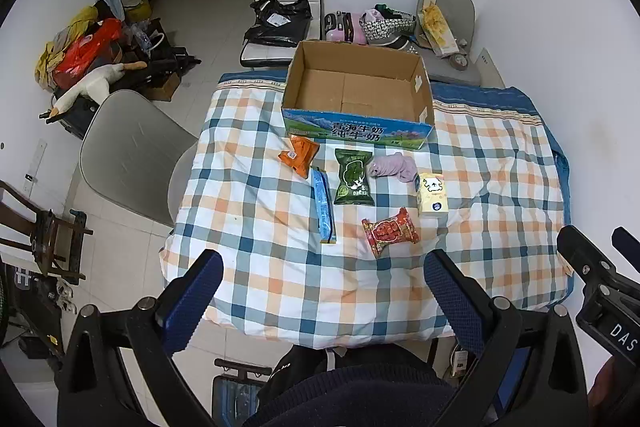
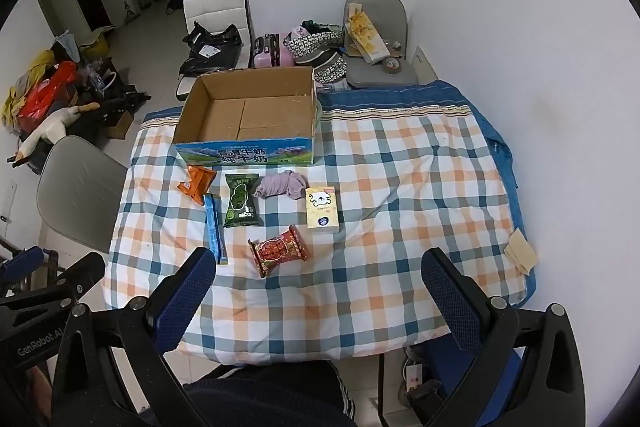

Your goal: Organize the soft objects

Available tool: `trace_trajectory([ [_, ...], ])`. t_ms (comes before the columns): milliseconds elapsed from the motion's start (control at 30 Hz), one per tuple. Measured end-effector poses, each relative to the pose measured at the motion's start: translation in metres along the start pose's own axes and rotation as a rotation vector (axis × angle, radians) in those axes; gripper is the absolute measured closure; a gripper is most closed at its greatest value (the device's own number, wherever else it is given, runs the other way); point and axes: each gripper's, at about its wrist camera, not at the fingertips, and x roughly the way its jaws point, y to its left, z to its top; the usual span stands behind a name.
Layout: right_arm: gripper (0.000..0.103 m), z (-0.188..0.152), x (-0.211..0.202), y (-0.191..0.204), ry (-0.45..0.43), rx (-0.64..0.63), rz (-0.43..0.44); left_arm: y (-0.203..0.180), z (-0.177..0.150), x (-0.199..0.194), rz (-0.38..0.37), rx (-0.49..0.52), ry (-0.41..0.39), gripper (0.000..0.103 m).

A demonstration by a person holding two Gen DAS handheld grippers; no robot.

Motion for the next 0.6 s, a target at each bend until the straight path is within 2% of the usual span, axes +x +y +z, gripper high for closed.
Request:
trace_trajectory([
  [400,0.0,0.016,-0.015,-0.008,-0.017,0.01,-0.006,-0.011,0.004,-0.016,0.018,0.001,-0.039,0.0],
  [600,0.0,0.01,-0.016,-0.013,-0.026,0.018,-0.005,-0.012,0.006,-0.018,0.022,0.001,-0.049,0.0],
])
